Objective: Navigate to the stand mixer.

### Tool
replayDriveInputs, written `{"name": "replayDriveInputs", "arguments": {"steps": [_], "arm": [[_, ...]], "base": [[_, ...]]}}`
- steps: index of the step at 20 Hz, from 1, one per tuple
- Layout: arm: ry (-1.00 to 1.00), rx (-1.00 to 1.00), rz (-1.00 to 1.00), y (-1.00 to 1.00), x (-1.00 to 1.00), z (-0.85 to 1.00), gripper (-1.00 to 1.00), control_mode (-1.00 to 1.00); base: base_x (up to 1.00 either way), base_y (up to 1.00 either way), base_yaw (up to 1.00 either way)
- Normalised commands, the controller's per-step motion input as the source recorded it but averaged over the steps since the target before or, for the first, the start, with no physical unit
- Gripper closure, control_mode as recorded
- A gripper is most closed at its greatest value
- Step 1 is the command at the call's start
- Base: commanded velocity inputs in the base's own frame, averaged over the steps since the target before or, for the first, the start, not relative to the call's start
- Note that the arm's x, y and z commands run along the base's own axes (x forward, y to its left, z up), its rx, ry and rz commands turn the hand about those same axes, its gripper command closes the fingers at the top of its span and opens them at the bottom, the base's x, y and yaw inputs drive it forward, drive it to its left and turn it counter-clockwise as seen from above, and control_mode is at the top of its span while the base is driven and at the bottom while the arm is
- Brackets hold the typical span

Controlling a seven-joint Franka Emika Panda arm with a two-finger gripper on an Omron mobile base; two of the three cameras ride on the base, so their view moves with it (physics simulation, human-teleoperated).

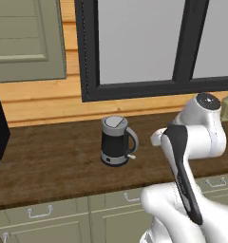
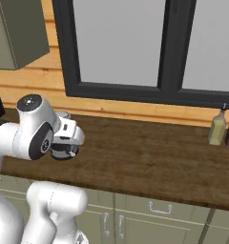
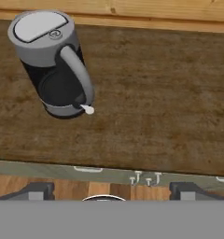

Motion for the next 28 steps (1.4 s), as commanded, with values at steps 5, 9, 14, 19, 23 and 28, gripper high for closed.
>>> {"name": "replayDriveInputs", "arguments": {"steps": [5, 9, 14, 19, 23, 28], "arm": [[-0.17, -0.01, 0.09, 0.0, -0.47, -0.14, -1.0, 1.0], [0.0, 0.0, 0.0, 0.0, 0.0, 0.0, -1.0, 1.0], [0.0, 0.0, 0.0, 0.0, 0.0, 0.0, -1.0, 1.0], [0.0, 0.0, 0.0, 0.0, 0.0, 0.0, -1.0, 1.0], [0.0, 0.0, 0.0, 0.0, 0.0, 0.0, -1.0, 1.0], [0.0, 0.0, 0.0, 0.0, 0.0, 0.0, -1.0, 1.0]], "base": [[-0.09, 0.0, 0.09], [-0.32, 0.0, 0.58], [-0.07, 0.18, 0.69], [0.01, 0.44, 0.71], [0.17, 0.65, 0.74], [0.17, 0.54, 0.83]]}}
